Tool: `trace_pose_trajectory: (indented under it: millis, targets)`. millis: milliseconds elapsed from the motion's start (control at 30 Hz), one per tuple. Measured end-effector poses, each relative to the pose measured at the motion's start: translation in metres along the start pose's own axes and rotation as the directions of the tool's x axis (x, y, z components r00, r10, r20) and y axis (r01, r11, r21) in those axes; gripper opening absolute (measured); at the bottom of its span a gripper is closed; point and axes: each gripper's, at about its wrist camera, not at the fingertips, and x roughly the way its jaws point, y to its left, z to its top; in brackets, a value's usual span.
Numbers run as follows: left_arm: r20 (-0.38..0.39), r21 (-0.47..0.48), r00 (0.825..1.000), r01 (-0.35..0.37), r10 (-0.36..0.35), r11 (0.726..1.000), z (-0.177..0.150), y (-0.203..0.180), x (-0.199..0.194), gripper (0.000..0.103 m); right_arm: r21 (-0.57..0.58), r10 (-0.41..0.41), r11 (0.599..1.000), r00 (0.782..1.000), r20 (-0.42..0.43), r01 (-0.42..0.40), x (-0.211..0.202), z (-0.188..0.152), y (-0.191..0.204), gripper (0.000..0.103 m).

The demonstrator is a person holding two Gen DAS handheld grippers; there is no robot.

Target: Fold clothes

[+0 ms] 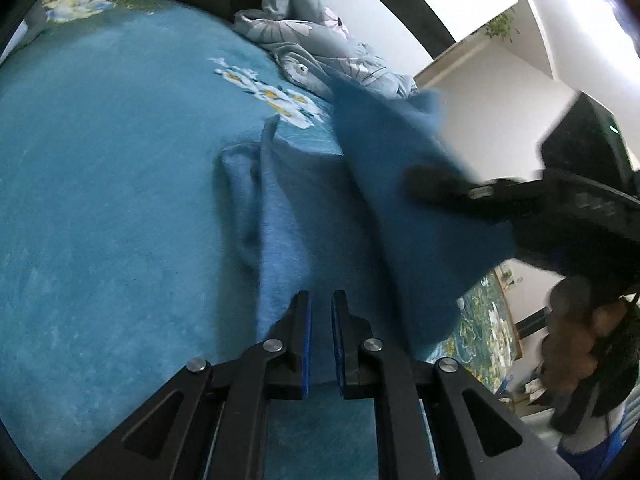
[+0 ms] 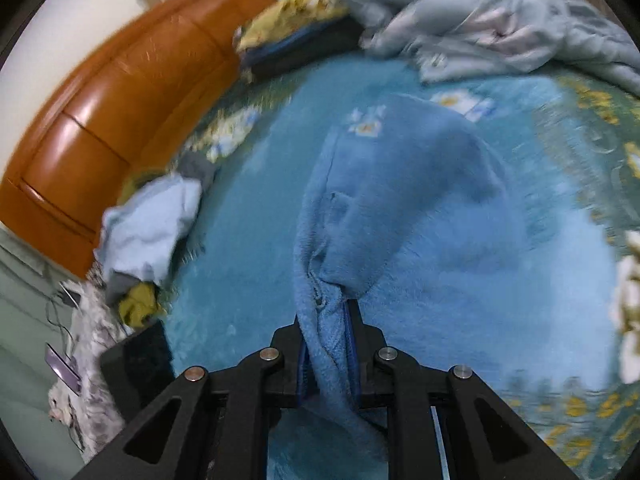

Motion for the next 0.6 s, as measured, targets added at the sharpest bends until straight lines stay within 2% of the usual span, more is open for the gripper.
trace_pose_trajectory:
  millis: [133,333,400,500,600]
  targets:
    - [0.011,-0.011,1.000,-0.002,0.002,1.000,-0.003,0.008,-0.008,0.009,0.023,-0.033,0.999,0.997,-0.071,0.034,0.038,-0.010,0.002,0.018]
    - [0.021,-0.055,1.000,0.007,-0.005,0.998,-0.004,0.021,-0.014,0.009,0.014,-0.049,0.999,0.998,-0.042,0.049,0.030,-0.018,0.011,0.024]
    - [0.027,-0.054,1.000,0.001,0.001,0.999,-0.005,0.021,-0.016,0.009,-0.003,0.021,1.000,0.999,-0.047,-0.021,0.026,-0.019,0.018,0.036]
    - [0.039,-0.058,0.999,-0.016,0.018,0.998,-0.004,0.026,-0.022,0.009,-0.028,0.135,0.990,0.990,-0.045,-0.137,0.016,-0.021,0.028,0.036]
    - [0.056,-0.053,0.998,-0.028,0.031,0.998,0.001,0.029,-0.032,0.010,-0.057,0.136,0.989,0.990,0.042,-0.134,-0.012,-0.021,0.026,0.037]
